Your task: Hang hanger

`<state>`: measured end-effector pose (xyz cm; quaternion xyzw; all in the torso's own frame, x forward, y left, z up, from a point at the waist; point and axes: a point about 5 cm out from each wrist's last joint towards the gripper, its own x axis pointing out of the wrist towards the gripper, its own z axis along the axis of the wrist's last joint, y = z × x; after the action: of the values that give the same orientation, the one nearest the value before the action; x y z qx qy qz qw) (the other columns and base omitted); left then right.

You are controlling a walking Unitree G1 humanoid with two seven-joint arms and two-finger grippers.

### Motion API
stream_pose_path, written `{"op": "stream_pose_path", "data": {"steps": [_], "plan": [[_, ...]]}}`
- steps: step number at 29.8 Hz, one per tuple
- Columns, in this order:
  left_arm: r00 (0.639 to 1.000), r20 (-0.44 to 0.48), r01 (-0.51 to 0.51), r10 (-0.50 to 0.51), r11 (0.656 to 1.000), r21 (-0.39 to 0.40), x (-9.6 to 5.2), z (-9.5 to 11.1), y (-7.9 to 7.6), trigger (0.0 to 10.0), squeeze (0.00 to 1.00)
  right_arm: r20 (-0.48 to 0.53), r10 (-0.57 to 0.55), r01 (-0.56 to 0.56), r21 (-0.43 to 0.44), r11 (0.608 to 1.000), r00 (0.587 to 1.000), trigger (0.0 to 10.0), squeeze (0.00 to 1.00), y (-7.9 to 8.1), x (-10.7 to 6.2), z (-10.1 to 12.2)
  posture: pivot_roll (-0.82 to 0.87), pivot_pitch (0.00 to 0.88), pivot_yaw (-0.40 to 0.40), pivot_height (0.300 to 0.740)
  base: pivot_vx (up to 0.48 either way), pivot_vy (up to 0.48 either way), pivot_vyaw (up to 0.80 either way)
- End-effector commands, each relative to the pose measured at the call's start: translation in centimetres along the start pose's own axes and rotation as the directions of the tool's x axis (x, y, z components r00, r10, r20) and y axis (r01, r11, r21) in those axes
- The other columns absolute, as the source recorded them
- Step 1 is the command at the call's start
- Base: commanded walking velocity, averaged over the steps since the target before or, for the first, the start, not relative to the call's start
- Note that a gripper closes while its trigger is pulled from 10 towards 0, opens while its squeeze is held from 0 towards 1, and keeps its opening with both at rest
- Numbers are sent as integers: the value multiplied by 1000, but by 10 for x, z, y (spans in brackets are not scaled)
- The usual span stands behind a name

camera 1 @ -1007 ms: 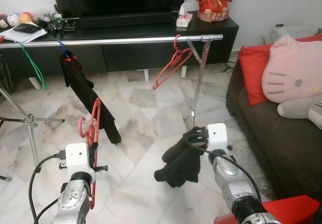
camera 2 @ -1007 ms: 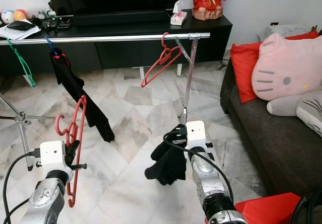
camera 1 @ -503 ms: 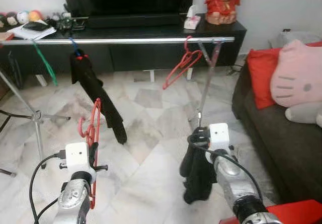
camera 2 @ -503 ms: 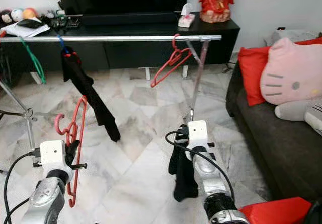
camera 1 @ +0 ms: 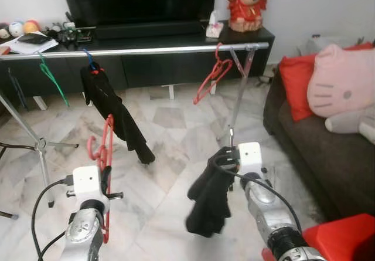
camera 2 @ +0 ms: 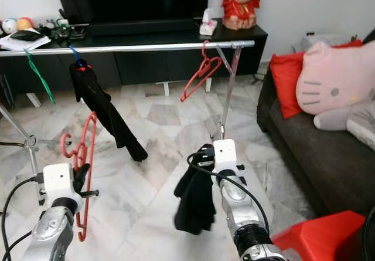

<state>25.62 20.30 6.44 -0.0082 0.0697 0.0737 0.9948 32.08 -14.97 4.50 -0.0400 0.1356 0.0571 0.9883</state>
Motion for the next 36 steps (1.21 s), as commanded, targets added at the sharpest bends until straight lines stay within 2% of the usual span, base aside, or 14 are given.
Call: {"op": "stream_pose_path", "data": {"steps": [1,18,21,29,36], "plan": [[1000,9,-14,14,1000,0,0,3,6,10000,0,57,23,-23,1,1000,998,10000,0,8,5,17,-87,0,32,740,0,289,0],[1000,0,13,-13,1000,-4,0,3,5,10000,0,55,22,-21,-20,1000,998,10000,0,10,7,21,-87,0,40,740,0,290,0],[999,-7,32,-32,1000,-1,-1,3,3,10000,0,60,21,-19,-34,999,998,10000,0,10,8,24,-87,0,40,740,0,291,0],[986,-57,157,-157,987,9,-2,-2,-6,10000,0,53,15,-12,-50,999,998,10000,0,14,14,37,-84,0,45,740,0,258,0],[982,-63,180,-179,983,23,-3,-1,-7,10000,0,39,-2,4,-46,999,999,10000,0,13,17,39,-84,0,48,740,0,206,0]]}}
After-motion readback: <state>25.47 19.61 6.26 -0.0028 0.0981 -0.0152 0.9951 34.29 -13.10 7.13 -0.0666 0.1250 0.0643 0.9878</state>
